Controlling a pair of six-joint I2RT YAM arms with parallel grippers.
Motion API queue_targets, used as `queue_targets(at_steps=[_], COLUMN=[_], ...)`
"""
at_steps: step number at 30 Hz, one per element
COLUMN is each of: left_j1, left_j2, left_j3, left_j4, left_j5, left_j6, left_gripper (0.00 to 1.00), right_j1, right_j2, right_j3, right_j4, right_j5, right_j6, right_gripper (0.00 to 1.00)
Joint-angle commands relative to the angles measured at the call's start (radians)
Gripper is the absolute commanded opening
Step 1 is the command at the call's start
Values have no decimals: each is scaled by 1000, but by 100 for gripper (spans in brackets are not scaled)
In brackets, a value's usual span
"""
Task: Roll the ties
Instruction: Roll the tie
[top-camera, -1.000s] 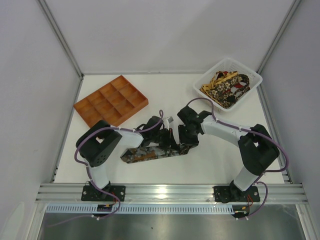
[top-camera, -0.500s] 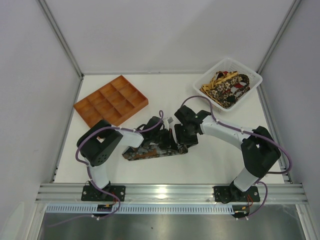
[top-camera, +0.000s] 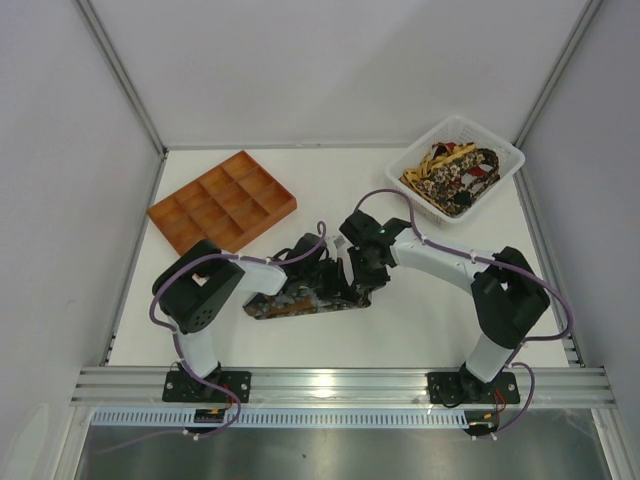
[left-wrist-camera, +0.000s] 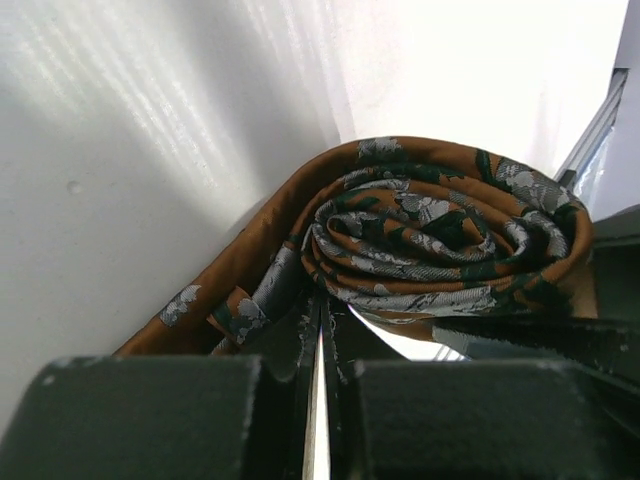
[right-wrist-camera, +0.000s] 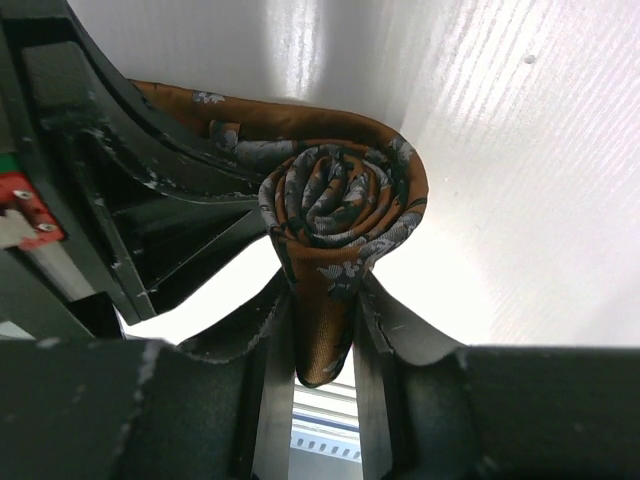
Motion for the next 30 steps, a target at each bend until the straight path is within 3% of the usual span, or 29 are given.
queue_targets(at_steps=[1, 15, 24, 30], left_j1=[4, 23, 53, 52], left_j2=[-55, -264, -190, -173], left_j3=[15, -34, -89, -96], left_j4=[-30, -220, -162, -137], left_j5=[-22, -159, -145, -144], left_j6=[36, 116, 102, 99], left_gripper=[5, 9, 3, 2], right_j1=[33, 70, 94, 122], right_j2=[37, 87, 125, 154], right_j3=[63, 127, 163, 199], right_j4=[-18, -75, -84, -86], right_j5=[77, 146, 162, 162], right_j6=[15, 18, 25, 38], right_gripper=[25, 25, 30, 41])
